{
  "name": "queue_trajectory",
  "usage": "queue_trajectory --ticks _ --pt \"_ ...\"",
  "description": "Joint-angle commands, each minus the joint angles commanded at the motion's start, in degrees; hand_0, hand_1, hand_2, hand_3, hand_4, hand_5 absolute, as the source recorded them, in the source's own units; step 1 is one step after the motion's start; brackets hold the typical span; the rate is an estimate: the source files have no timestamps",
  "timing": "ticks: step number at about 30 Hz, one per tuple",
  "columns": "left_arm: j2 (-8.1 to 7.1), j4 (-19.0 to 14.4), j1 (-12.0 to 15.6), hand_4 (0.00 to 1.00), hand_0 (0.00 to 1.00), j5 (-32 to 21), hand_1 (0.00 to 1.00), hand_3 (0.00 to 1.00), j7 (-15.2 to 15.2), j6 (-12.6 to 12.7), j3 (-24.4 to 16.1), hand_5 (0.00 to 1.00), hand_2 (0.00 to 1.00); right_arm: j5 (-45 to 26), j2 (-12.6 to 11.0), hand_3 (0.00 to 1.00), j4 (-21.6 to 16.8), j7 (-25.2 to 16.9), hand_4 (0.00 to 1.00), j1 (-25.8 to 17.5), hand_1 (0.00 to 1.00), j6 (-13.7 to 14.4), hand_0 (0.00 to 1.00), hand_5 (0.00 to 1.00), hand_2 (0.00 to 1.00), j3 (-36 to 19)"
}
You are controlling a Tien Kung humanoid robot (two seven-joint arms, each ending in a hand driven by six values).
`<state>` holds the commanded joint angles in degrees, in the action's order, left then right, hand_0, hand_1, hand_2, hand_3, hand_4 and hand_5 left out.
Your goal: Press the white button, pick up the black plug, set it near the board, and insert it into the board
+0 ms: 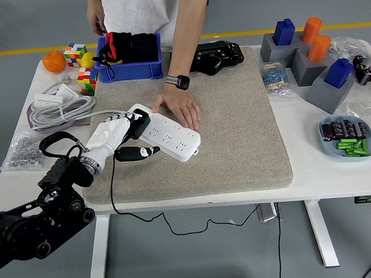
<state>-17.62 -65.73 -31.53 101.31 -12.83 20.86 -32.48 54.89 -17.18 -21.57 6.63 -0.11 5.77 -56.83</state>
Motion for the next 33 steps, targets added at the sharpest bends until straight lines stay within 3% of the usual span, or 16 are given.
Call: queue_trajectory --ticks 10,33 --pt "0.63 1.9 -2.3 0.907 0.89 -0.6 0.936 0.811 -1.2 -1.2 2.6 0.533 0.866 -0.1 -0.1 0.496 0.0 0.0 0.64 0.1 0.478 0.0 0.554 0.384 0.494 0.2" --pt "0.85 2.5 -2.5 0.883 0.862 -2.0 0.913 0.802 -1.4 -1.6 3.7 0.514 0.859 -0.2 0.0 0.496 0.0 0.0 0.639 0.0 0.478 0.0 0.555 0.384 0.494 0.3"
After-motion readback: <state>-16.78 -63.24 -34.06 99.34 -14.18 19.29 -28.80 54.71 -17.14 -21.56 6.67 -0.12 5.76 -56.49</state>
